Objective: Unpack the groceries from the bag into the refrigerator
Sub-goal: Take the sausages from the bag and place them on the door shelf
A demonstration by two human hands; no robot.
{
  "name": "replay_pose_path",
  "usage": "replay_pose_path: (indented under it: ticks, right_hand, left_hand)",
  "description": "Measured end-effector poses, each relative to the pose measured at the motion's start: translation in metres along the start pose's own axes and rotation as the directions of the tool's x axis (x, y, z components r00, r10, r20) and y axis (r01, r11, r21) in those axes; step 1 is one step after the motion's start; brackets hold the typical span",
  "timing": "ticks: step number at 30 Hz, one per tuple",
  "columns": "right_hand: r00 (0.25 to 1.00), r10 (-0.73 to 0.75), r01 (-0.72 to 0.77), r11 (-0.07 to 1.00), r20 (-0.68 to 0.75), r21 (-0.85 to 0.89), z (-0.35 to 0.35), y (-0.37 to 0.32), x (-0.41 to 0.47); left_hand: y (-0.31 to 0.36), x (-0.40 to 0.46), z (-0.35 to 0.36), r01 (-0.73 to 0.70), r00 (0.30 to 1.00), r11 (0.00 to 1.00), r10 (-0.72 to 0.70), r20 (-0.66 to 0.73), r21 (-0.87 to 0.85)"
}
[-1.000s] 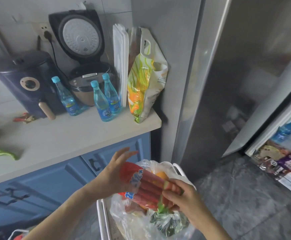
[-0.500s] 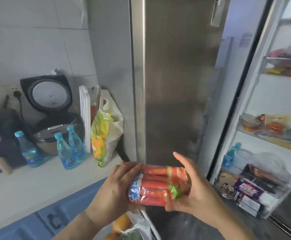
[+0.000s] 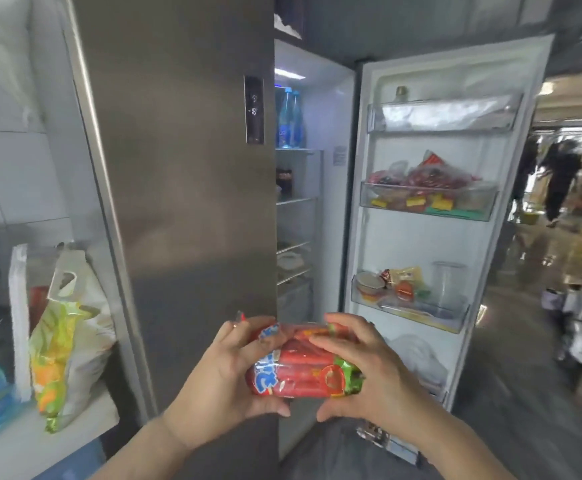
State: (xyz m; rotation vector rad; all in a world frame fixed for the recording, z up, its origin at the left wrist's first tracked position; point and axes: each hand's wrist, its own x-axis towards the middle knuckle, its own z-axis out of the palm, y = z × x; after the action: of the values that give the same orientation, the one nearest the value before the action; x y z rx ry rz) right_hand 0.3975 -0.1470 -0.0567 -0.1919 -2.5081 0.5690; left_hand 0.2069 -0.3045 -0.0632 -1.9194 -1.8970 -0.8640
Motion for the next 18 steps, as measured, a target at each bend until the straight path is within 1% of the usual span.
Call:
replay_pose_path:
  ticks: [4,7,10,15,18]
  right_hand:
    - [0.999,0.015,-0.015,1.0,-0.035,0.002,-0.025,0.046,0.016]
    - [0.999,0.023,-0.024,0.999,-0.04,-0.026,-0.035,0.083,0.039]
    - [0.998,0.04,-0.043,0.998,-0.044,-0.049,-0.039,0.123,0.065]
    - [0.996,0.071,-0.074,0.996,-0.048,-0.048,-0.046,0.197,0.117]
    - [0.993,0.086,-0.093,0.993,-0.082,-0.076,-0.053,0.241,0.151]
  left_hand:
    - [-0.005,0.052,0.025,-0.019,1.0,1.0,0.019,0.009,-0.01]
    - [-0.022,0.09,0.047,-0.038,0.999,0.999,0.038,-0.004,-0.029]
    - [-0.047,0.129,0.073,-0.051,0.999,0.998,0.051,-0.004,-0.031]
    - [-0.095,0.2,0.118,-0.039,0.998,0.999,0.04,0.046,-0.024]
    - [-0.123,0.247,0.14,-0.046,0.998,0.999,0.046,0.053,-0.015]
